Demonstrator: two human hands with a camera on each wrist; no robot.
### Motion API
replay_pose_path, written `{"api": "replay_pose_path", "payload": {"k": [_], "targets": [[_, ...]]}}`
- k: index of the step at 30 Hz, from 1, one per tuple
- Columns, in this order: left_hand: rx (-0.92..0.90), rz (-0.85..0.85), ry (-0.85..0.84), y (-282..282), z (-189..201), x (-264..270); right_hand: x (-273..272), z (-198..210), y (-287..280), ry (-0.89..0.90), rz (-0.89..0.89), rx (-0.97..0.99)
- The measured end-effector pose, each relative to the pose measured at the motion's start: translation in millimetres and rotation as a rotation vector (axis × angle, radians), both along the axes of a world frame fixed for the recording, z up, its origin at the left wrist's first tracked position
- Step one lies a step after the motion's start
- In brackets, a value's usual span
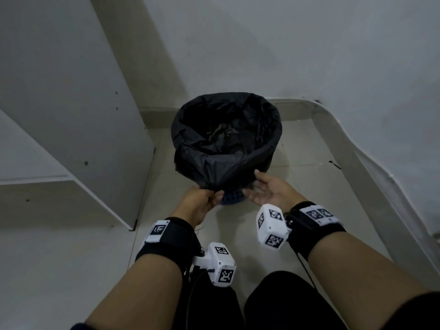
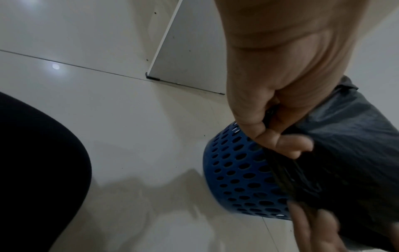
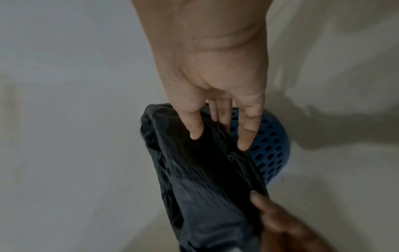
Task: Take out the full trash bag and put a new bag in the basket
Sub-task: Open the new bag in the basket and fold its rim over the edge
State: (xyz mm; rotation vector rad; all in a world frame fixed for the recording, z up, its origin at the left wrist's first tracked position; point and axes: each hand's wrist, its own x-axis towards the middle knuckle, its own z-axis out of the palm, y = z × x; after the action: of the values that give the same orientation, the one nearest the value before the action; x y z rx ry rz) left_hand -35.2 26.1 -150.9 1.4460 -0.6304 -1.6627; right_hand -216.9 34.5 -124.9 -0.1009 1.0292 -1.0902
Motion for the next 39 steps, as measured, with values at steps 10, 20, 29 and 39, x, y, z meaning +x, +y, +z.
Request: {"api": "replay_pose_path", "payload": {"k": [10,20,29,39], "targets": [[-0.431,0.375,-0.786,-3,6,21,-4,-13,-11,0.041,-0.064,-0.103],[-1.111,-0.588,-1.483,-47,24,32,1,10,-18,-0.305,-0.327,0.021],[-1.13,-0.648,-1.489,-54,23,35,18,10,-21,-0.003,-0.21,-0.04],[-1.129,-0.571,-1.426,-56,17,31,27,-4,-24,-0.222,-0.305,-0.155]]}}
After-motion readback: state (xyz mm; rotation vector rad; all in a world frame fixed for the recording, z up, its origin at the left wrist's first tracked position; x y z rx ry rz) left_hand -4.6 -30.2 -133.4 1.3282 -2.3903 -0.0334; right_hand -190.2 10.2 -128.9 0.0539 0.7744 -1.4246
